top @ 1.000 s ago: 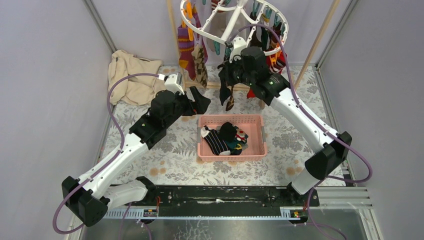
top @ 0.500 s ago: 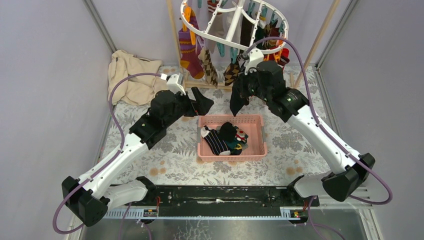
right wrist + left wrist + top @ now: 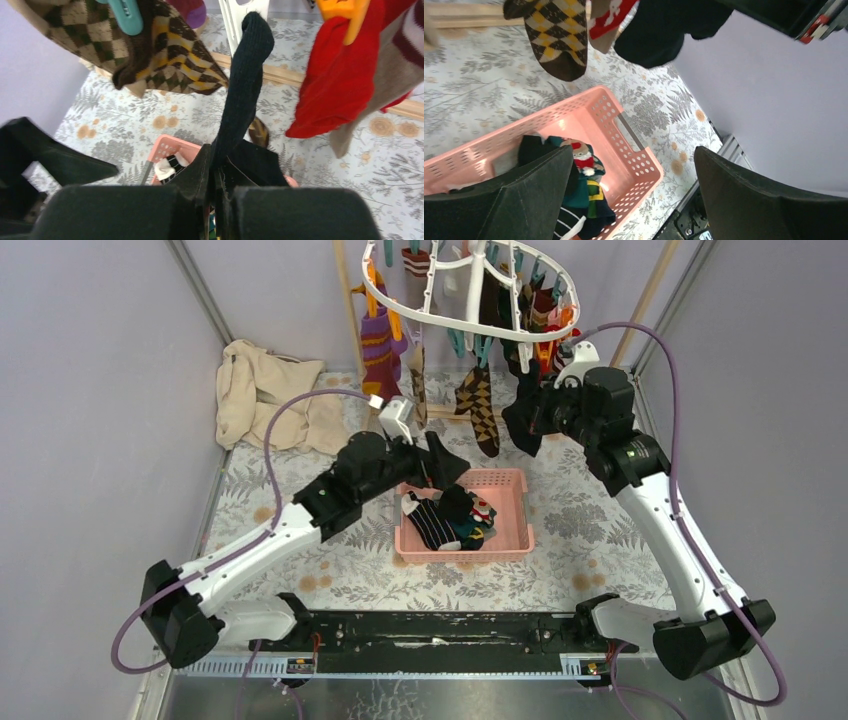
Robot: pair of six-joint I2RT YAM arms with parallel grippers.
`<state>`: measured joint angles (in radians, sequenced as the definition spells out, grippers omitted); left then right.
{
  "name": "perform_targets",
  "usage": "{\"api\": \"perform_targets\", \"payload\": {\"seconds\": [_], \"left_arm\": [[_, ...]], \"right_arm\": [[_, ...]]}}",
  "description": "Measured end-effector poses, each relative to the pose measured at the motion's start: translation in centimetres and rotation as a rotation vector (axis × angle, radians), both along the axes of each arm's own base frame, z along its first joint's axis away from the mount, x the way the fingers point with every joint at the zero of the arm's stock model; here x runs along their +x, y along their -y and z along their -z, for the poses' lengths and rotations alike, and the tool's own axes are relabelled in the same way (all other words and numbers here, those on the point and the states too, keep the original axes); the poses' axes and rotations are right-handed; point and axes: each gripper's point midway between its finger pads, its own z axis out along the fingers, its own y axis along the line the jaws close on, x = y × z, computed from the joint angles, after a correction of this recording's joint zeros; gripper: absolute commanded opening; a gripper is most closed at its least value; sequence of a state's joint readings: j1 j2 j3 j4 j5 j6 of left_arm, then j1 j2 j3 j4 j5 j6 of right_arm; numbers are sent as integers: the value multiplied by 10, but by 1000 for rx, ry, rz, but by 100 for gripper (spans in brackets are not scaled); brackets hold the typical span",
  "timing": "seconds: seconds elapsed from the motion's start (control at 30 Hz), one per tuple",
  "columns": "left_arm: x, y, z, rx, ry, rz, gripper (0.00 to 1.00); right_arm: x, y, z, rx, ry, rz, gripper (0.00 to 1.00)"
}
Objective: Remove the socks clipped to the hanger
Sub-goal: Remove the sock from the hanger.
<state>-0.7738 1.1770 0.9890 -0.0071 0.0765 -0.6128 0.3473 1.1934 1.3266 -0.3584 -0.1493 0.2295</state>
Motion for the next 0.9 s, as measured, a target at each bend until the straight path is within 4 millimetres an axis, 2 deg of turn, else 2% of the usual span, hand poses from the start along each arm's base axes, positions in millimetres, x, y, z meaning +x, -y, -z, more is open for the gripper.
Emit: {"api": "perform_targets", "payload": {"seconds": [0.27, 0.5, 0.7, 0.9], "left_arm": [[-6, 47, 19, -12, 20, 95, 99], [7, 80, 38, 0, 71, 130, 99], [22, 93, 40, -3, 131, 127, 99], [36, 93, 28, -28, 199, 69, 99]], "right_arm": [[-12, -4, -13, 123, -15, -84, 0], [-21, -22, -25, 220, -31, -186, 0], [-24, -34, -26, 272, -66, -249, 0], [-29, -39, -27, 297, -85, -276, 0]]}}
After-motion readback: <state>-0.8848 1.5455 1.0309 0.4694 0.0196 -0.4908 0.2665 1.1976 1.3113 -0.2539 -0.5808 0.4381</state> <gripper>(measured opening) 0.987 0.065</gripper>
